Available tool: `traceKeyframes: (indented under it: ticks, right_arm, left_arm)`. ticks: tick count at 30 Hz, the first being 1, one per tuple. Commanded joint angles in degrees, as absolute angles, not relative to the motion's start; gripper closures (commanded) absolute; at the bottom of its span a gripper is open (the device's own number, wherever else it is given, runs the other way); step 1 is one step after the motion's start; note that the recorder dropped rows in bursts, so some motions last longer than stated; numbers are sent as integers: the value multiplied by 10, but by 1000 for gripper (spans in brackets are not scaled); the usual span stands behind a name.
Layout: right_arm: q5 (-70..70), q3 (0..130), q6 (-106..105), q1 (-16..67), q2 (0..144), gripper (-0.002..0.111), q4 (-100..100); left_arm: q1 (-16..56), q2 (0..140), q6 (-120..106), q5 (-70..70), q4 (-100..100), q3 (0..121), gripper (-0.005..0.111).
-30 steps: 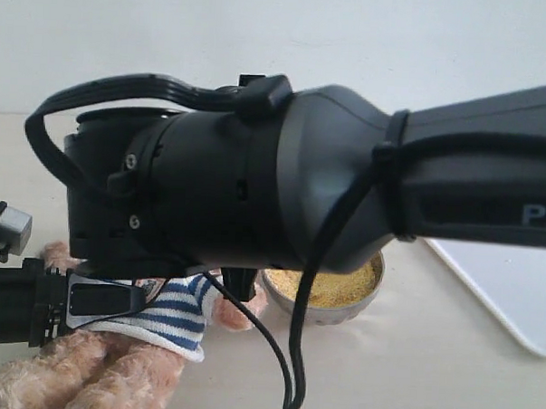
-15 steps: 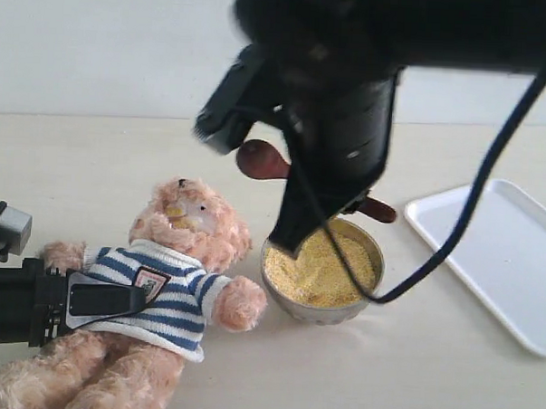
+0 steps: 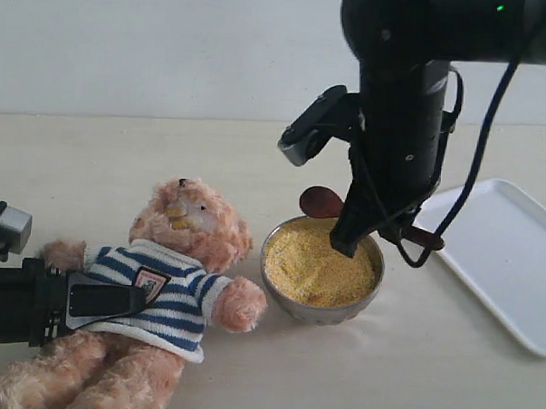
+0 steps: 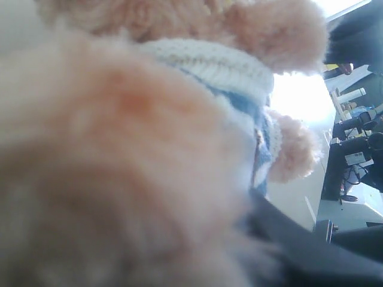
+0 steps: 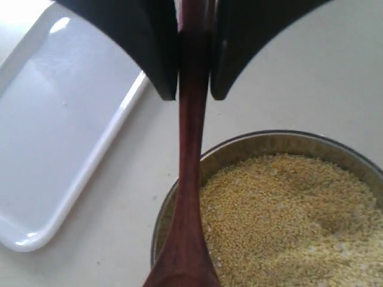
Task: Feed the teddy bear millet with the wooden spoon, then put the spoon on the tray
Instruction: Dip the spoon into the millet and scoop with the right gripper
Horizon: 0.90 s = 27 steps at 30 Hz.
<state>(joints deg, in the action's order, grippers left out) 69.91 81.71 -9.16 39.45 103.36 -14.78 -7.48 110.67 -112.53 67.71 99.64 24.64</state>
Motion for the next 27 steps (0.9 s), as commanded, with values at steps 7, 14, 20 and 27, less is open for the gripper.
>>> traceKeyframes:
  ticks: [7, 14, 20, 27]
  right_arm:
    - [700, 756, -78, 457, 1038, 108, -251]
    - [700, 738, -80, 470, 1038, 108, -258]
    - [700, 738, -80, 470, 1049, 108, -259]
    - [700, 738, -87, 480, 1060, 108, -257]
  left_arm:
    - [-74, 1106, -1130, 700, 999, 248, 102]
    - [-74, 1106, -1130, 700, 999, 248, 102]
    - [-74, 1106, -1130, 700, 999, 248, 102]
    - [-74, 1106, -1130, 700, 999, 248, 102]
